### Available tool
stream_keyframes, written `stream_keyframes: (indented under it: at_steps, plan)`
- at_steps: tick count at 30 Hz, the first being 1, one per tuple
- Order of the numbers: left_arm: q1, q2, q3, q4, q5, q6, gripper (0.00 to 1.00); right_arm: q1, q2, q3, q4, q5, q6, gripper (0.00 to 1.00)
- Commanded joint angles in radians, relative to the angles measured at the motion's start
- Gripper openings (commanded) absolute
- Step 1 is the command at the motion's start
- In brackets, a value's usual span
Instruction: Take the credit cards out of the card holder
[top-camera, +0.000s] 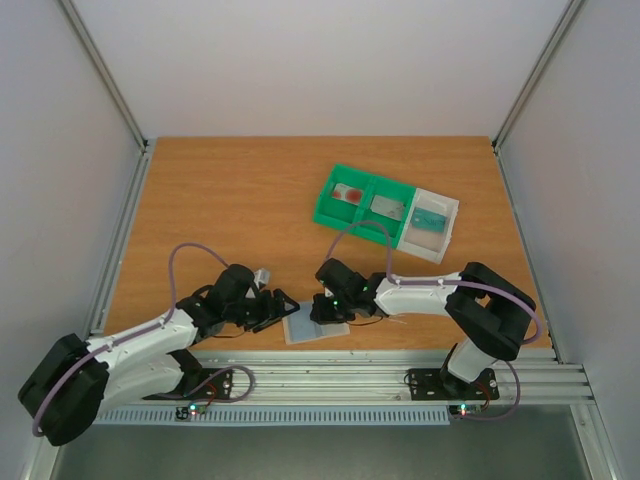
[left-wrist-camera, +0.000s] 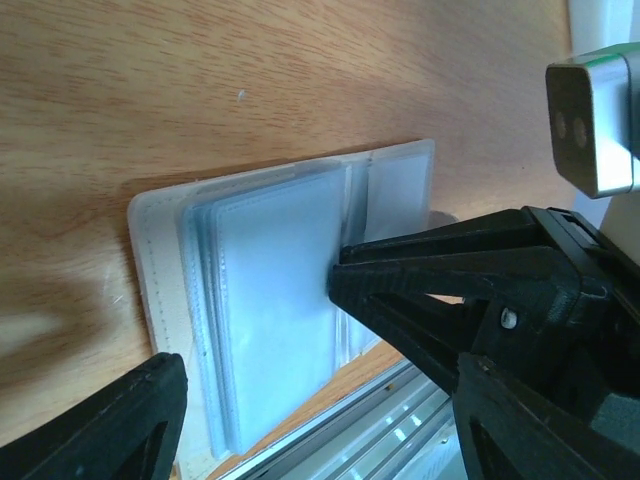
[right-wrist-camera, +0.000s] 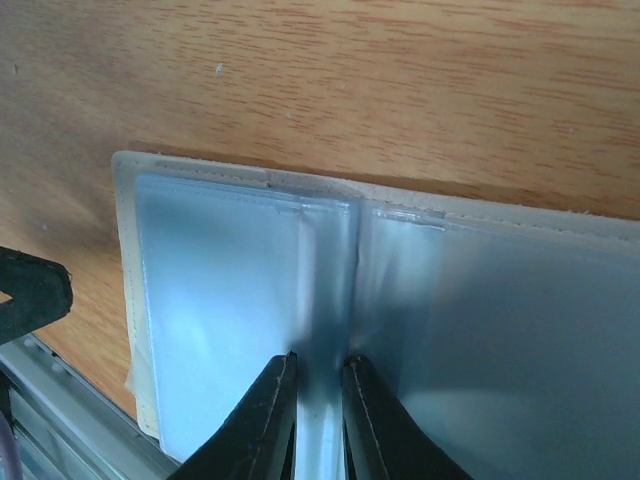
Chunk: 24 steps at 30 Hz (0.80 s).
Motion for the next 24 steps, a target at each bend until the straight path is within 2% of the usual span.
stream_keyframes:
  at_steps: [1,10,24]
  plan:
    - [-0.004,0.029,-0.024,0.133,0.028,-0.027,0.73,0.013,0.024,-0.036,0.026,0.012,0.026,0.15]
    - [-0.004,0.101,-0.037,0.233,0.051,-0.049,0.71,0.018,0.035,-0.071,0.066,0.017,0.053,0.07]
    - [-0.004,0.137,-0.037,0.24,0.032,-0.039,0.67,0.019,0.031,-0.084,0.081,0.016,0.06,0.06]
